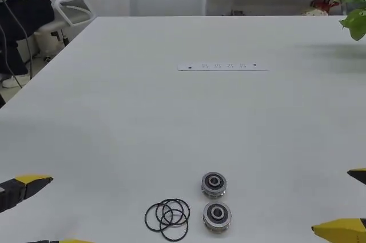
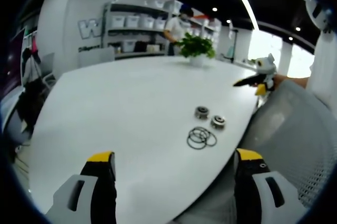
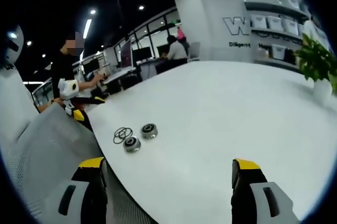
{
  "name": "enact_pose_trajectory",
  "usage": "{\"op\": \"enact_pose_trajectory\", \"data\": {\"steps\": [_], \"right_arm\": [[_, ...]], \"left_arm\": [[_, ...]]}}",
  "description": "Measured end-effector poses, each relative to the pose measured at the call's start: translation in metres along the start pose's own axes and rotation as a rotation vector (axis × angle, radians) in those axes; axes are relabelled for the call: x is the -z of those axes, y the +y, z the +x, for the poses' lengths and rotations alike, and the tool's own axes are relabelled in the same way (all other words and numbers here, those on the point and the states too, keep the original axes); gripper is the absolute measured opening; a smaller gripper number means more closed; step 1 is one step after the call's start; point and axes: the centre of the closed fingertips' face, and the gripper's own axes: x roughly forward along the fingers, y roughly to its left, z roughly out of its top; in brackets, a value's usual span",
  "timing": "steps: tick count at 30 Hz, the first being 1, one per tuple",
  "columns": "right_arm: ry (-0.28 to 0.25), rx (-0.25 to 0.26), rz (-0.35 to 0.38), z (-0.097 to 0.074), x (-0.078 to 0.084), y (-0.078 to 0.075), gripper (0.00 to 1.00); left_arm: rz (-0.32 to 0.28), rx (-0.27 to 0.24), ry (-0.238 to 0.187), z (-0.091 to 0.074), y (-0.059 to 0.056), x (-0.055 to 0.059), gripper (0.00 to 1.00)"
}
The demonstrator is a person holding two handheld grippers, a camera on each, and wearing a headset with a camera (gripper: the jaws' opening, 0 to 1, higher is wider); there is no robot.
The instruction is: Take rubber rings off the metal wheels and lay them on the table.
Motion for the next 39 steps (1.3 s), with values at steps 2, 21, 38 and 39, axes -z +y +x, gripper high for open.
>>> {"op": "enact_pose_trajectory", "data": {"steps": [2,21,38,39], "right_arm": [[0.009,0.003,0.010,0.000,0.004,-0.001,0.99],[0.084,0.017,0.008,0.002,0.026,-0.001,0.99],[0.119,0.016,-0.005,0.004,0.032,0.003,0.99],[0.121,0.015,-0.006,0.005,0.033,0.004,0.99]], "left_arm": [[-0.003,-0.003,0.003,0.001,0.001,0.001,0.96],[-0.034,-0.022,-0.007,-0.001,0.004,0.000,1.00],[-0.027,-0.017,-0.018,0.000,0.002,-0.004,1.00],[-0.027,-0.017,-0.019,0.000,0.002,-0.004,1.00]]}}
